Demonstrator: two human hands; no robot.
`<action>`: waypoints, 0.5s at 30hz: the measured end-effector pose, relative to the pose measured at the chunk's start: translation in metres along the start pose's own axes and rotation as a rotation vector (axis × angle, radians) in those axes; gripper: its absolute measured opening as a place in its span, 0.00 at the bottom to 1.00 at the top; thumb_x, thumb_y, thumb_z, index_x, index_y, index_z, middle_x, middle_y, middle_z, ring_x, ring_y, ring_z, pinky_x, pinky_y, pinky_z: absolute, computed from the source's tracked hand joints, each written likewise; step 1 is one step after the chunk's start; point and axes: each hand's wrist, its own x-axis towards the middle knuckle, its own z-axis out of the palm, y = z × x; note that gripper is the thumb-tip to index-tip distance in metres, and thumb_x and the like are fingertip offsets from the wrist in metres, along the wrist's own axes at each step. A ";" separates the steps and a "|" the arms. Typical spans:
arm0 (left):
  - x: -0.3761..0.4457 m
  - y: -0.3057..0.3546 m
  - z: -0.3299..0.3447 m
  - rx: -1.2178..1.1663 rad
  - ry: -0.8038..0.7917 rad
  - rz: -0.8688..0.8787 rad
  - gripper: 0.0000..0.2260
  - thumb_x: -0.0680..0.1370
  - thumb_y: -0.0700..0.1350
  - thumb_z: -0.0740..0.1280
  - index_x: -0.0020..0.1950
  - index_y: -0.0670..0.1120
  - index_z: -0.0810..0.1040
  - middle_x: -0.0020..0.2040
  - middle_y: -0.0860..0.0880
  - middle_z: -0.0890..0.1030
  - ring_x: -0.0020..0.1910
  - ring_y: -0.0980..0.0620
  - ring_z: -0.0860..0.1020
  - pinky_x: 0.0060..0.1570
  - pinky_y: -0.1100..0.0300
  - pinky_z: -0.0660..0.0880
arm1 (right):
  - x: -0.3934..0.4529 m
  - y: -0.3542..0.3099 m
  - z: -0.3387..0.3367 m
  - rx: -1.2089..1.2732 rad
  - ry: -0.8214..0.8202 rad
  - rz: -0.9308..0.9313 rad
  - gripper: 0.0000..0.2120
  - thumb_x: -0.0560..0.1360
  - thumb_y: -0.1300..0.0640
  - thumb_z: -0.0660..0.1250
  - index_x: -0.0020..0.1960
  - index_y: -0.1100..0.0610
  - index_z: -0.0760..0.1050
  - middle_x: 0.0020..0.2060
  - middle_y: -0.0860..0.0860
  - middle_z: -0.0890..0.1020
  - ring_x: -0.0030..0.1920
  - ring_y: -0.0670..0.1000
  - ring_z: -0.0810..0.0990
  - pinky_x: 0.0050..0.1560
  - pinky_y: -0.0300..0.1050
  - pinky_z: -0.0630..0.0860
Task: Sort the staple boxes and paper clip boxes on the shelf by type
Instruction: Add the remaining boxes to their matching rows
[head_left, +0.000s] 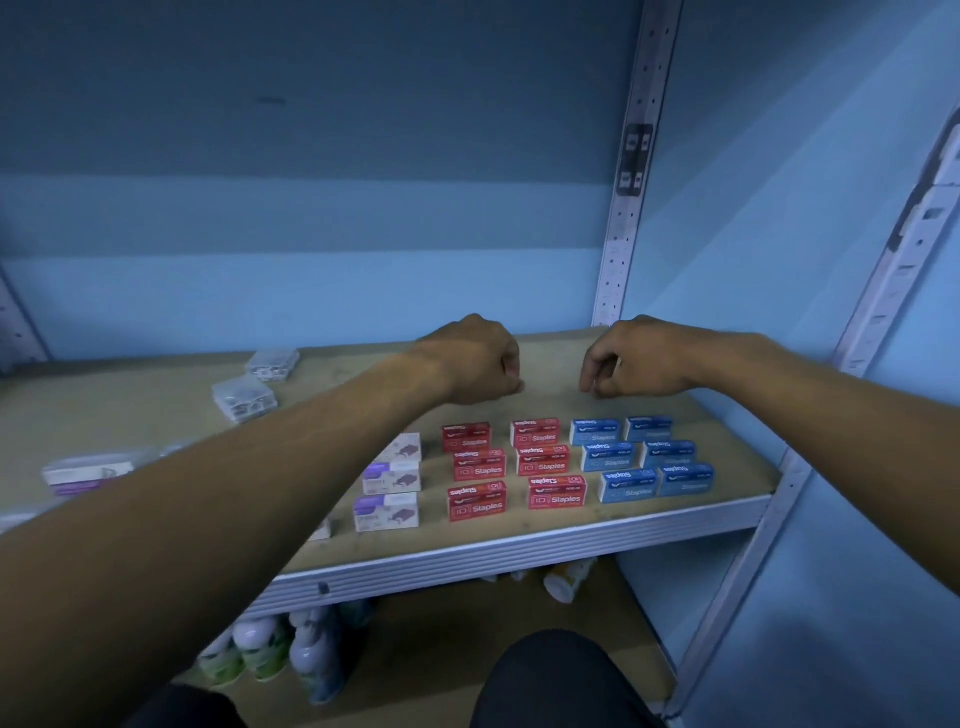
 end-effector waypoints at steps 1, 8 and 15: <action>-0.007 -0.009 -0.004 0.002 0.005 -0.021 0.10 0.78 0.54 0.67 0.54 0.50 0.82 0.56 0.52 0.81 0.55 0.52 0.78 0.56 0.54 0.77 | 0.004 -0.007 0.000 0.001 -0.002 -0.011 0.07 0.75 0.53 0.71 0.50 0.44 0.85 0.44 0.37 0.81 0.47 0.41 0.78 0.51 0.38 0.74; -0.060 -0.084 -0.029 0.020 0.018 -0.187 0.08 0.77 0.54 0.67 0.52 0.53 0.81 0.56 0.54 0.80 0.55 0.52 0.78 0.56 0.54 0.76 | 0.040 -0.075 0.002 0.012 -0.031 -0.079 0.07 0.75 0.51 0.70 0.51 0.42 0.84 0.49 0.42 0.82 0.48 0.42 0.79 0.49 0.40 0.74; -0.112 -0.156 -0.031 0.040 0.013 -0.287 0.13 0.77 0.56 0.68 0.58 0.53 0.79 0.59 0.53 0.79 0.58 0.52 0.76 0.59 0.55 0.75 | 0.073 -0.151 0.012 0.054 -0.050 -0.208 0.10 0.75 0.48 0.71 0.56 0.42 0.81 0.50 0.43 0.82 0.52 0.45 0.79 0.58 0.44 0.76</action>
